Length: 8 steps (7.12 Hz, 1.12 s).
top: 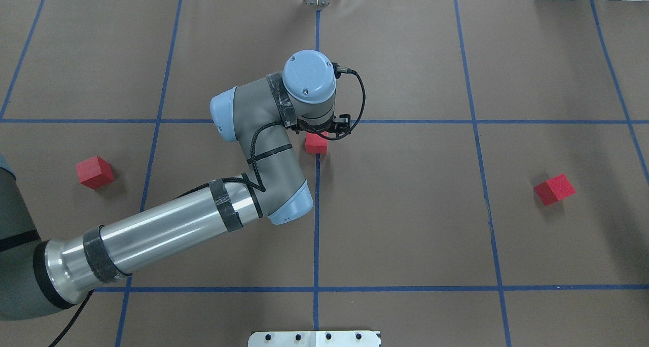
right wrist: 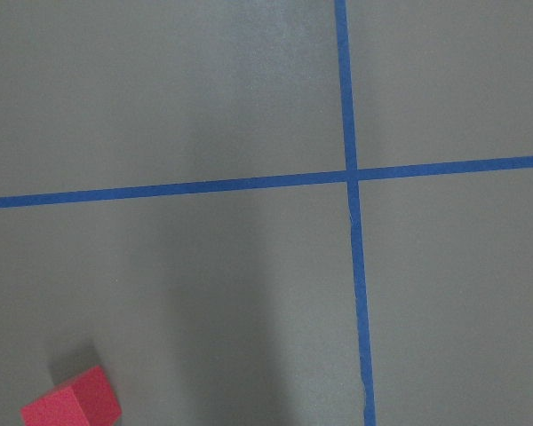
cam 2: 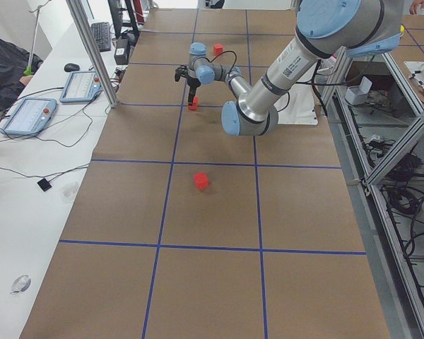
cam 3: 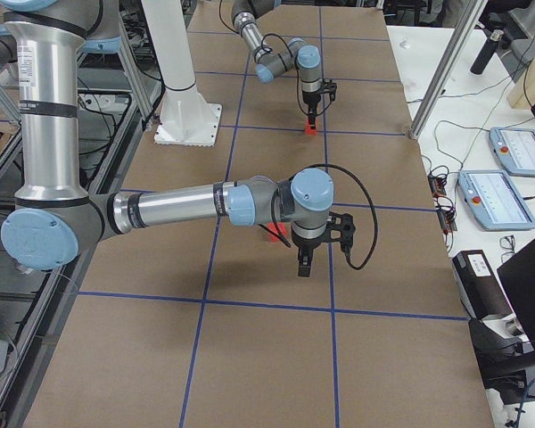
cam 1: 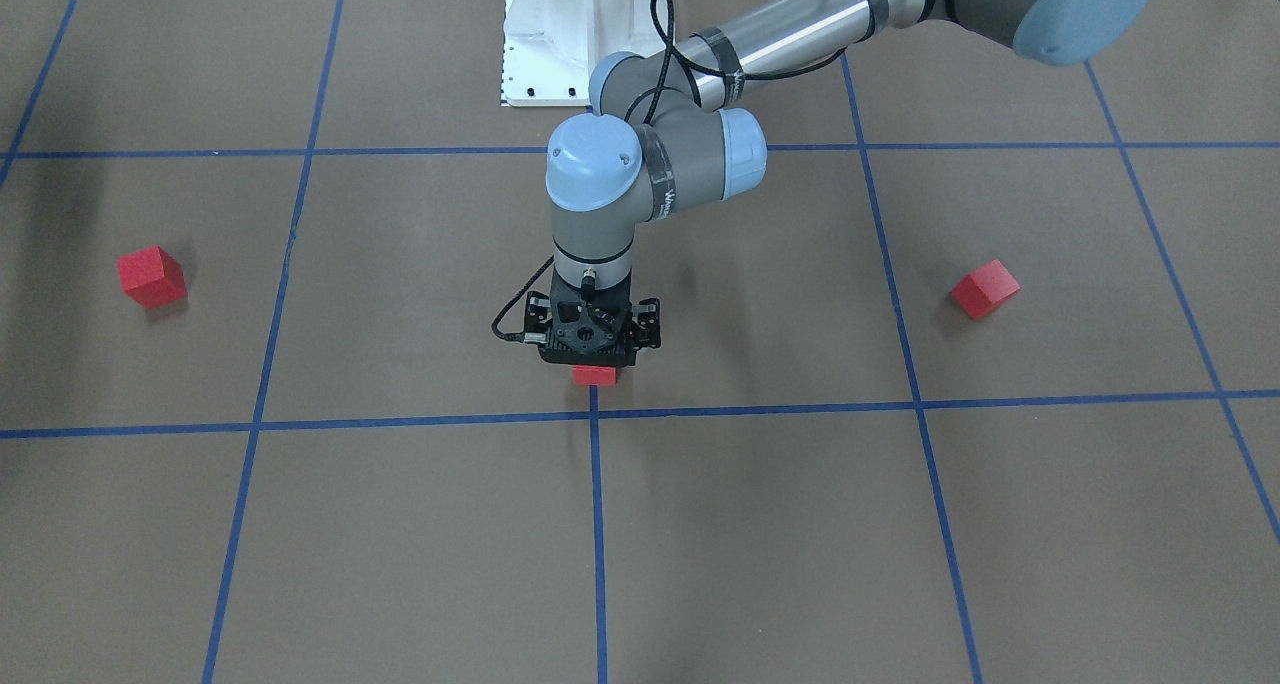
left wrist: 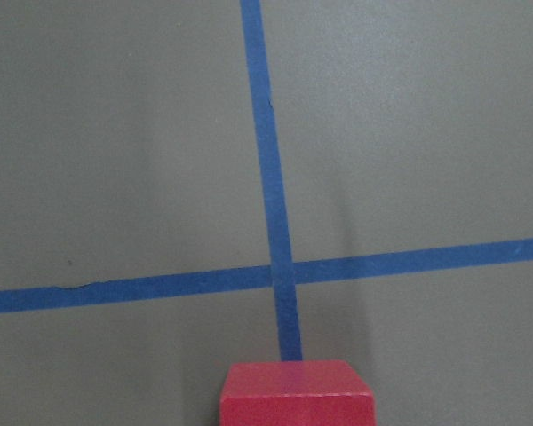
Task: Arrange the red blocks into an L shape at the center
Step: 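Lower the red cube at the grid center and open the left gripper, then raise the left gripper away while the right gripper reaches the far red cube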
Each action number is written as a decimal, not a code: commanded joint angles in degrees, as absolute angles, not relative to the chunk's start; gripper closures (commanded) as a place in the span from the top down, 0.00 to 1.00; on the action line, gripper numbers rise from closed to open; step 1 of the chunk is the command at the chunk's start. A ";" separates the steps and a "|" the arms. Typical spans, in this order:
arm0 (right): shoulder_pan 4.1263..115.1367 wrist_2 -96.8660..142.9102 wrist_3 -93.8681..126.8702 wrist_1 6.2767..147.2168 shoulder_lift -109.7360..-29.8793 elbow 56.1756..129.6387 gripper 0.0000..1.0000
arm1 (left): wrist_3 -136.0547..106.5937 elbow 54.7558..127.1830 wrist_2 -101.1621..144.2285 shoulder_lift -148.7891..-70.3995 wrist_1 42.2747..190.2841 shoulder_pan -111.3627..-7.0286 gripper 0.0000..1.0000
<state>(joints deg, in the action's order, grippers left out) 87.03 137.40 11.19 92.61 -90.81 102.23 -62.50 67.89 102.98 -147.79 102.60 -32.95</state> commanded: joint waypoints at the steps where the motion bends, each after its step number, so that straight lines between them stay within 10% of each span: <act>1: 85.35 138.24 11.51 92.20 -86.41 99.16 0.99 | -62.40 71.35 104.49 -148.01 101.87 -36.11 1.00; 8: 61.29 130.17 24.14 66.89 -94.40 102.56 0.99 | -58.18 81.04 113.38 -146.25 91.76 -44.91 1.00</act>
<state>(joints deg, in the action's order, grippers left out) 65.76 132.36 21.20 69.13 -93.81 102.16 -58.25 80.73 113.37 -146.49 91.88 -44.83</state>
